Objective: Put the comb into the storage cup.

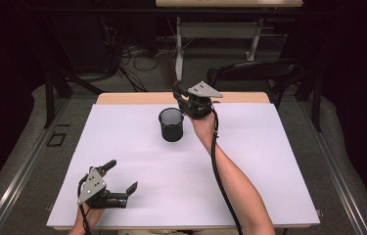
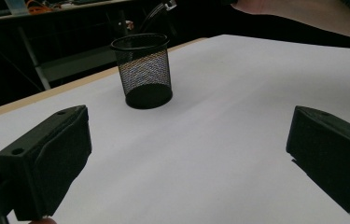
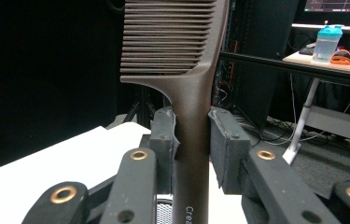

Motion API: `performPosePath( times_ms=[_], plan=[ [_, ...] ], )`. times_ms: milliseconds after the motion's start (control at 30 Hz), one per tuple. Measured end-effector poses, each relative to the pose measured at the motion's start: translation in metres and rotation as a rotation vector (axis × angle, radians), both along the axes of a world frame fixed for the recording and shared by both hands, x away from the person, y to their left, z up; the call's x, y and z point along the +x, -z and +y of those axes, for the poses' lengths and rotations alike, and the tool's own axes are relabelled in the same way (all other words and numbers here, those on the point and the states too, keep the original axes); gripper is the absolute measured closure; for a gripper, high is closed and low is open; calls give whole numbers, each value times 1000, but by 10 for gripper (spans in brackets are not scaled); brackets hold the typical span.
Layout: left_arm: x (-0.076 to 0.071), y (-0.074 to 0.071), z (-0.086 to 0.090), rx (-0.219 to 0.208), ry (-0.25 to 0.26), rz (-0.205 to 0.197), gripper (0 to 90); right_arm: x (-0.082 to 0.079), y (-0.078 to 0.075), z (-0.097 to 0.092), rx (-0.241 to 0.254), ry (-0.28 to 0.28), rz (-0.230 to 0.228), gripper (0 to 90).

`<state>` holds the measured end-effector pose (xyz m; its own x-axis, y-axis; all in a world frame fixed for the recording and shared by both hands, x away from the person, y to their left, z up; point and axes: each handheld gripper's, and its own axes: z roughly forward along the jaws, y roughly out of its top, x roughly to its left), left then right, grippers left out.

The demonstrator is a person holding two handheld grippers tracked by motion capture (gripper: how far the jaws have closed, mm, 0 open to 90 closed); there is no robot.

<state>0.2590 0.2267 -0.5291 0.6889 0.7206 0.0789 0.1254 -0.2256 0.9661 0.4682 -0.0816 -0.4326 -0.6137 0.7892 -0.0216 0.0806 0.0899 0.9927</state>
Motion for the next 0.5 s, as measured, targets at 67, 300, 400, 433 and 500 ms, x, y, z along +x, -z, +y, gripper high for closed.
performPosePath(
  times_ms=[67,300,400,433,500],
  plan=[
    [0,0,0,2,1,-1,1,0,1,2,-2,0,-1,723],
    [0,0,1,0,0,-3,1,1,3,11,1,-8,-3,723],
    [0,0,1,-1,0,-2,1,1,3,14,1,-11,-7,723],
    [0,0,1,0,1,-3,1,1,3,15,2,-12,-9,724],
    [0,0,1,0,0,-3,1,1,4,17,-1,-15,-9,723]
  ],
)
